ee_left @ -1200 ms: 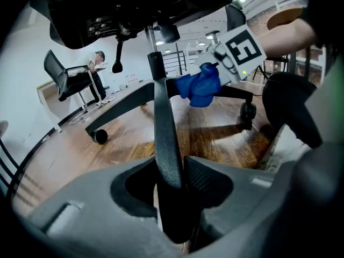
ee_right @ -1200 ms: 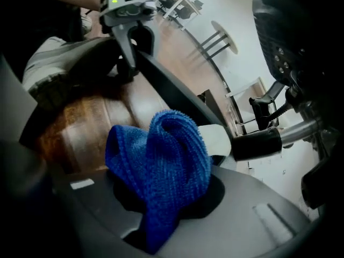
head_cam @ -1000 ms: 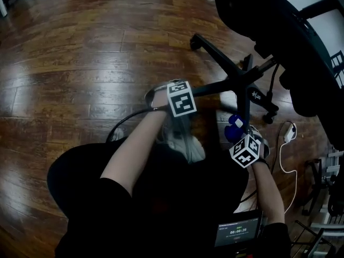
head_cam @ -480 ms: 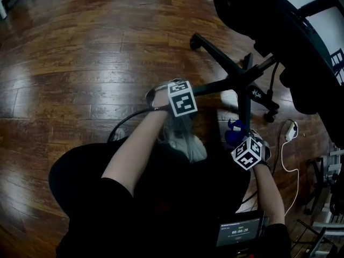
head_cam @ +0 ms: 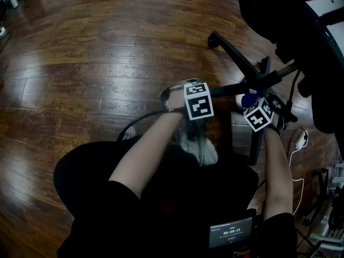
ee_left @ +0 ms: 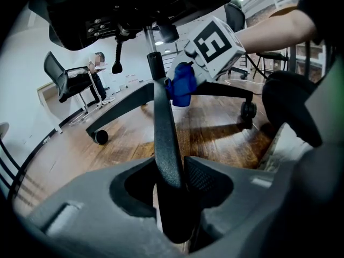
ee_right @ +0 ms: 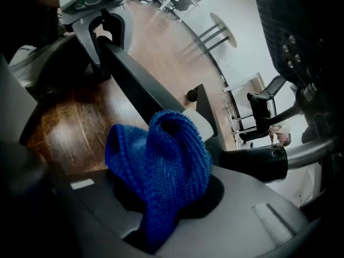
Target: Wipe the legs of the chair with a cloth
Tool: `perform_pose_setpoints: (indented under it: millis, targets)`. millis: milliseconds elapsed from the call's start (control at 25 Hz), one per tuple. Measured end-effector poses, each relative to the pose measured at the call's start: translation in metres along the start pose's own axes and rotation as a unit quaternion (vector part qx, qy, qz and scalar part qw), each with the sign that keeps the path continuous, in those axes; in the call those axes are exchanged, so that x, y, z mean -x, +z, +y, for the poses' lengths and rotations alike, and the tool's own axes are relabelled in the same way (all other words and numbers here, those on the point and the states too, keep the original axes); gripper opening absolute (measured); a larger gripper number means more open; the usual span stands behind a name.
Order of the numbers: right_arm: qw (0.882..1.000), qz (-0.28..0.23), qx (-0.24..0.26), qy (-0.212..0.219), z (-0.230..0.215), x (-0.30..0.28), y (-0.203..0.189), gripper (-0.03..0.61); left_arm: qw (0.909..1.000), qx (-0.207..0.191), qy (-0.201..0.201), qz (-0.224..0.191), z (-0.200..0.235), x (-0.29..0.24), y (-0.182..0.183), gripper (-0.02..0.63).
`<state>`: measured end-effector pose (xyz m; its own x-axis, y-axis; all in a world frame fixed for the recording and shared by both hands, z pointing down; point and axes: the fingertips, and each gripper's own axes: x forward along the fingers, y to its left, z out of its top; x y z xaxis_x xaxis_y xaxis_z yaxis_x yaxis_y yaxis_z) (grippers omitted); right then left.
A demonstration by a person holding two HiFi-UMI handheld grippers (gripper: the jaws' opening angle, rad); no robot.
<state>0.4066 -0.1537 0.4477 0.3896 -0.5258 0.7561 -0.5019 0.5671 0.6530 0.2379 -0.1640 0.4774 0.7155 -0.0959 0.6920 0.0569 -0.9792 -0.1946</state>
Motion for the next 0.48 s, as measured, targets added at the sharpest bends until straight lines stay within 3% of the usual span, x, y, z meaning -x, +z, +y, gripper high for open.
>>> perform_pose_setpoints:
  millis: [200,480]
  targets:
    - [1.000,-0.005,0.008,0.018,0.025,0.015,-0.010,0.074,1.0000,-0.002,-0.001,0.000,0.000,0.001,-0.001,0.152]
    - [0.993,0.009,0.039,0.112,0.140,0.069,-0.069,0.074,1.0000,-0.002,0.000,0.000,0.000,0.000,-0.004,0.152]
